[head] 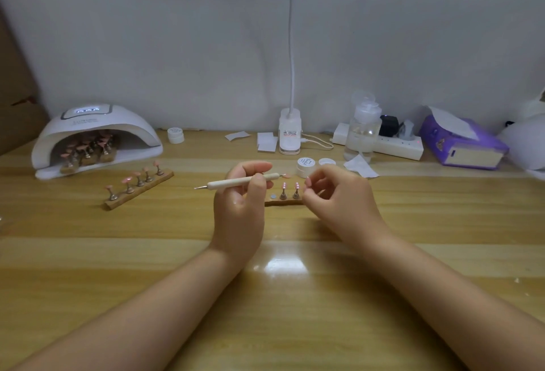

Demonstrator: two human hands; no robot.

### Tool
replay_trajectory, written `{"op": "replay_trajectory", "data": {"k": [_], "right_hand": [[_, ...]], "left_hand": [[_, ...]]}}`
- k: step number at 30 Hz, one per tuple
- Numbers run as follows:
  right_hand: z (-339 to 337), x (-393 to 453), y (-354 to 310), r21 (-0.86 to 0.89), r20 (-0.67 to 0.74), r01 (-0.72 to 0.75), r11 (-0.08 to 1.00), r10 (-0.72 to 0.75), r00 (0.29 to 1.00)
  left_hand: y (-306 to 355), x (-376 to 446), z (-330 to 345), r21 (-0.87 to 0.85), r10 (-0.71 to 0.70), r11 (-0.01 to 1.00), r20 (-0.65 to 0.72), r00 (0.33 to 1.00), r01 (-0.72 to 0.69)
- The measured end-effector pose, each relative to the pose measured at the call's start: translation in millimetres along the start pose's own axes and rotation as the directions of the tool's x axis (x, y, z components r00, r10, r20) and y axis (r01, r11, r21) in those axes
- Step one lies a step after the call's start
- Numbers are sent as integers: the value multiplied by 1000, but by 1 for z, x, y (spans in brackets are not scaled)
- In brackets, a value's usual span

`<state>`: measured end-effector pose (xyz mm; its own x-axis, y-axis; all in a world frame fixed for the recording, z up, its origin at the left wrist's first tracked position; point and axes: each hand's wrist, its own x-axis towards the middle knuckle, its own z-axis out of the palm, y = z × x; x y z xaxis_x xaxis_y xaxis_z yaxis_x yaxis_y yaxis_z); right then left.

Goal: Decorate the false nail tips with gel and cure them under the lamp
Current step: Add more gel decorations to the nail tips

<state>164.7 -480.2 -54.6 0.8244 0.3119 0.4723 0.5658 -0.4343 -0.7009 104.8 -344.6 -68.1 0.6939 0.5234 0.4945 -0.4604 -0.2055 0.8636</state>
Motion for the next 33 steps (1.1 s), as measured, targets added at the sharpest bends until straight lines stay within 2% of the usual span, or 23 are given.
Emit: {"op": "replay_trajectory", "data": {"k": [4, 7, 11, 33], "right_hand": [[4, -6, 12, 101, 14, -24, 995, 23, 1000], [7, -9, 16, 149, 42, 9, 989, -15, 999], [9, -9, 17, 147, 18, 67, 987, -70, 997], [11, -11, 15, 146, 25, 77, 986, -82, 996]], "left_hand": [[0, -3, 0, 61, 29, 998, 52, 998, -33], [1, -5, 1, 113, 63, 991, 79, 995, -72], [1, -5, 1, 160, 91, 982, 85, 992, -103], [-3, -7, 1, 185, 134, 971, 114, 984, -153]]}}
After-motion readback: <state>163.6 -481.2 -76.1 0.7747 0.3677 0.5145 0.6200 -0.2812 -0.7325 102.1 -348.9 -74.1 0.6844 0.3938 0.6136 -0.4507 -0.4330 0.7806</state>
